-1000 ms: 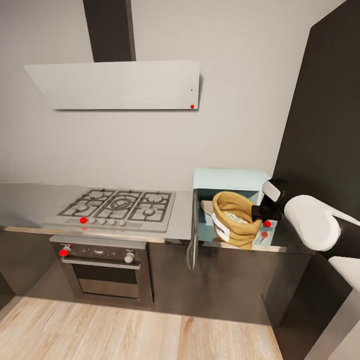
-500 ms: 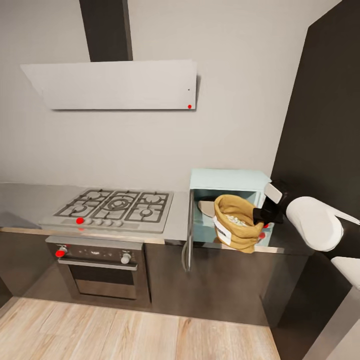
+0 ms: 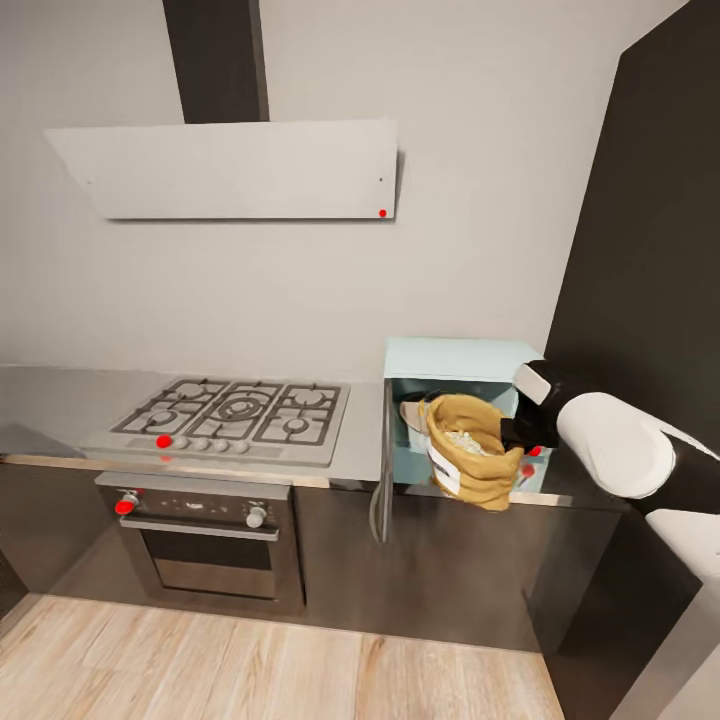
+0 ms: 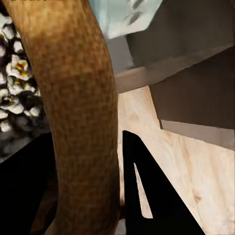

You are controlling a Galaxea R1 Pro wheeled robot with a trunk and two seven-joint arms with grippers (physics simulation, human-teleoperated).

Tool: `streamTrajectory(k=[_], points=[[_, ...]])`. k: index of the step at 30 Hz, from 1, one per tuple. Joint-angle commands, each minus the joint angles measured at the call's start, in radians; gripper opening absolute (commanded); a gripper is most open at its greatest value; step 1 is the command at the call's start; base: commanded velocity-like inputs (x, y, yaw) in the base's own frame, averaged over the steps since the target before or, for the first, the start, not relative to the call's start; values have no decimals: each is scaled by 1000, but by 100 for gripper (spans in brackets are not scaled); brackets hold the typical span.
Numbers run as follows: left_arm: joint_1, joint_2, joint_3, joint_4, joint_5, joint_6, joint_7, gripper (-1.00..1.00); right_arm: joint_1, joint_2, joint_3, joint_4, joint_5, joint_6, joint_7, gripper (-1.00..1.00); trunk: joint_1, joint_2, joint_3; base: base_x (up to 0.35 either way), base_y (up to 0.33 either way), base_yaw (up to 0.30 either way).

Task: In the kitchen, take the popcorn bag from the countertop, put it into the microwave, and heat it until the popcorn is cooked so the cooked popcorn ends up inside the bag.

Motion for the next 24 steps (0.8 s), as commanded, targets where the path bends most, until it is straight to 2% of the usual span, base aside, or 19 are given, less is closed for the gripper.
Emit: streamTrajectory(k=[1, 2, 4, 6, 10, 15, 18, 19, 21, 24], points=[[-1, 0, 3, 0, 0, 0, 3, 100, -1, 1, -71, -1, 1, 2, -45, -100, 0, -1, -2, 0, 0, 0], [-1, 0, 3, 0, 0, -1, 3, 100, -1, 2, -151, -1, 0, 0, -112, -100, 0, -1, -2, 0, 0, 0], [-1, 0, 3, 0, 0, -1, 3, 100, -1, 4, -242, -1, 0, -2, -167, -100, 0, -1, -2, 0, 0, 0], [-1, 0, 3, 0, 0, -1, 3, 100, -1, 16, -292, -1, 0, -27, -190, -100, 0, -1, -2, 0, 0, 0], [-1, 0, 3, 0, 0, -1, 3, 100, -1, 24, -311, -1, 0, -79, -231, -100, 0, -1, -2, 0, 0, 0], [-1, 0, 3, 0, 0, 0, 3, 100, -1, 25, -313, -1, 0, -90, -247, -100, 0, -1, -2, 0, 0, 0], [-1, 0, 3, 0, 0, 0, 3, 100, -1, 25, -313, -1, 0, -139, -268, -100, 0, -1, -2, 0, 0, 0], [-1, 0, 3, 0, 0, 0, 3, 100, -1, 25, -315, -1, -3, -168, -300, -100, 0, -1, -2, 0, 0, 0], [-1, 0, 3, 0, 0, 0, 3, 100, -1, 28, -322, -1, -21, -190, -327, -100, 0, -1, -2, 0, 0, 0], [-1, 0, 3, 0, 0, 0, 3, 100, -1, 29, -366, -1, -66, -218, -368, -100, 0, -1, -2, 0, 0, 0]])
